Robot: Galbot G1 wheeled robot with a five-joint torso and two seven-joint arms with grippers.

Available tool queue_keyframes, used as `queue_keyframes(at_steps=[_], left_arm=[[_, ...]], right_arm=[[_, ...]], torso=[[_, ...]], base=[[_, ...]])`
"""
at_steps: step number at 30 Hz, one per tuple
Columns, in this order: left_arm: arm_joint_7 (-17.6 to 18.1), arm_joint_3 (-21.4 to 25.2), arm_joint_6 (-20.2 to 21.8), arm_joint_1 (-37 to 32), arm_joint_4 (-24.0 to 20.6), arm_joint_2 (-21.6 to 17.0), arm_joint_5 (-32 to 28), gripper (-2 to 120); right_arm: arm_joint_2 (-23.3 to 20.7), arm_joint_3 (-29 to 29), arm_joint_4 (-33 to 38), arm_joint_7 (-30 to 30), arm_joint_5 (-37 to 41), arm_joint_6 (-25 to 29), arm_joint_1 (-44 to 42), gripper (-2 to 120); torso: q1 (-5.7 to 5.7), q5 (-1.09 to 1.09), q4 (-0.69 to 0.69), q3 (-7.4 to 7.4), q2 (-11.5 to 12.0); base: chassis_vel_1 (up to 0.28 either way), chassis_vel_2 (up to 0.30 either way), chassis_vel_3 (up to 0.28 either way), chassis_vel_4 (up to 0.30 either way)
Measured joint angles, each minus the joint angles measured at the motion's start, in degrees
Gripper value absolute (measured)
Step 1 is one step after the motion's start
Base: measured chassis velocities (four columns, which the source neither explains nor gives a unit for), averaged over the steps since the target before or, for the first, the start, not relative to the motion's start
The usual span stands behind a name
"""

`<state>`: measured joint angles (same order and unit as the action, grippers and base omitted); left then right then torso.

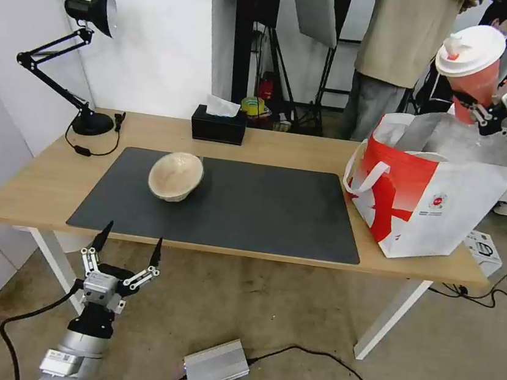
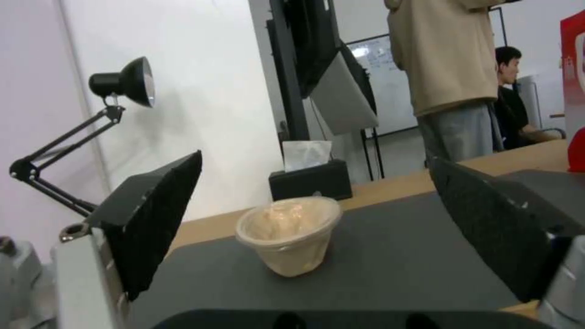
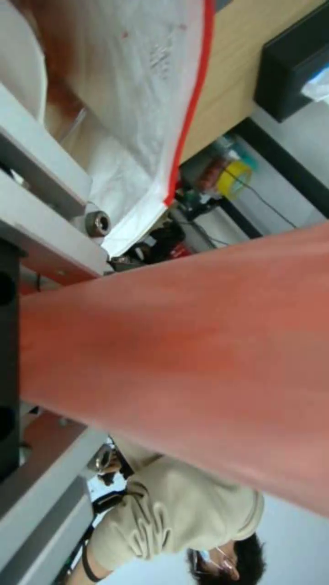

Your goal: Pick up the trash from the table and place it into the takeout bag.

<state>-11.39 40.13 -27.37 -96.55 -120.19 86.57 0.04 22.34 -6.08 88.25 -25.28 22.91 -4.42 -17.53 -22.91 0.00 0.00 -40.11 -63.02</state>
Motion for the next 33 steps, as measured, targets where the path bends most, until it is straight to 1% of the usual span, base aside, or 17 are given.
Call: queue_keyframes(at_steps=[5,8,9,13,20,33], left_arm=[[-0.2,-0.1,-0.2,-0.3,-0.1,0.4,0.0,100],[-0.3,0.2,-0.8,-0.6,0.0,0.7,0.0,100],[-0.3,0.2,-0.8,-0.6,0.0,0.7,0.0,100],[-0.3,0.7,-0.9,-0.6,0.1,1.1,-0.5,100],[-0.3,1.1,-0.9,-0.4,0.1,1.4,-0.7,100],[-0.4,1.0,-0.9,-0.2,0.3,1.7,-0.6,100]], right_arm=[[1.4,3.4,-2.3,-0.5,-3.2,0.5,3.9,9],[2.7,6.3,-4.2,-1.3,-6.8,0.7,7.0,9],[2.7,6.3,-4.2,-1.3,-6.8,0.7,7.0,9],[4.4,8.5,-6.8,-2.5,-11.1,1.1,9.3,9],[5.5,9.4,-10.3,-5.2,-16.4,3.8,10.7,9],[4.5,9.4,-12.2,-8.1,-21.2,6.0,9.8,9]], torso=[[0.0,-0.01,0.0,0.0,0.0],[0.0,-0.01,0.01,0.0,0.0],[0.0,-0.01,0.01,0.0,0.0],[0.0,0.0,0.01,0.0,0.0],[0.0,0.0,0.0,0.0,0.0],[0.0,0.0,-0.01,0.01,0.0]], base=[[0.0,0.0,0.0,0.0],[0.0,0.0,0.0,0.0],[0.0,0.0,0.0,0.0],[0.0,0.0,0.0,0.0],[0.0,0.0,0.0,0.0],[0.0,0.0,0.0,0.0]])
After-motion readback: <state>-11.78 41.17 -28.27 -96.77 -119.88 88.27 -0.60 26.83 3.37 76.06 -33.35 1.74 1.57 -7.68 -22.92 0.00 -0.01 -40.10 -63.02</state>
